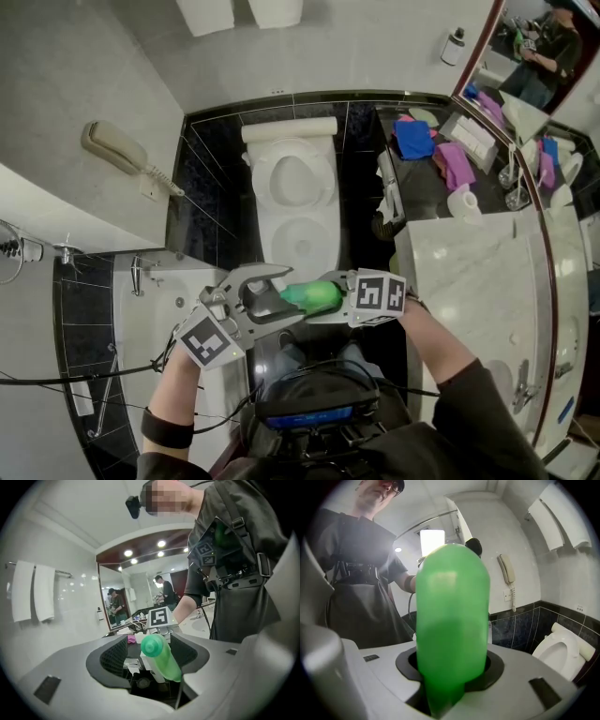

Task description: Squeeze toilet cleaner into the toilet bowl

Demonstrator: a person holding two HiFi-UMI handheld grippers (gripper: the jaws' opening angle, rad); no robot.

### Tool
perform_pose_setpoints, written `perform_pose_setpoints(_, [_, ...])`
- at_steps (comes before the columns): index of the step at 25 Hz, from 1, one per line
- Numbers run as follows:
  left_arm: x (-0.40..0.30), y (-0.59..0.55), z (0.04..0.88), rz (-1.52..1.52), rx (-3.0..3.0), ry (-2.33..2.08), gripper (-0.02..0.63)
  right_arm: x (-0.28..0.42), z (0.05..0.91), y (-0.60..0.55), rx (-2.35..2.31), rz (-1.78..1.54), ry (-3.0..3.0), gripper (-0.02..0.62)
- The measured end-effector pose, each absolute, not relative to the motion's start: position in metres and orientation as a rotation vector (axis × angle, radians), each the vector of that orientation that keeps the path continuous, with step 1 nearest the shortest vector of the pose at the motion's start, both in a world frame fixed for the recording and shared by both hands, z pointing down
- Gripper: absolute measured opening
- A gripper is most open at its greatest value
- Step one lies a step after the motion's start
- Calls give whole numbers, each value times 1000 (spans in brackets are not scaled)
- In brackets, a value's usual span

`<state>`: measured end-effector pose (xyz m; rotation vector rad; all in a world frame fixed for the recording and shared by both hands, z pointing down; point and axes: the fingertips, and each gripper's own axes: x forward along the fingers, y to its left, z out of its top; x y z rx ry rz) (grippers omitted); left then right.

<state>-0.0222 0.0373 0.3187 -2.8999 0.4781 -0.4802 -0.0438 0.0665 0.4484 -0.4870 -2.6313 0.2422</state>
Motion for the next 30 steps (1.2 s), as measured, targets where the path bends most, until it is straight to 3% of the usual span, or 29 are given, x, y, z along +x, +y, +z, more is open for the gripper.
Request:
perform_pose_setpoints(5, [-20, 41, 323, -508, -2902, 426, 265, -43, 451, 70, -521, 237, -2608, 189])
perform_pose_setpoints(11, [-18, 43, 325, -521, -2912, 390, 159, -43, 453, 69, -519, 227, -2602, 189])
perform_pose_setpoints(19, [-17, 38, 331, -480, -3042, 460, 152, -39, 463, 50, -385, 53, -2588, 190])
perform_pose_setpoints(30, [-26, 31, 365, -380, -3485, 742, 152, -29, 476, -2, 20, -592, -2472, 192])
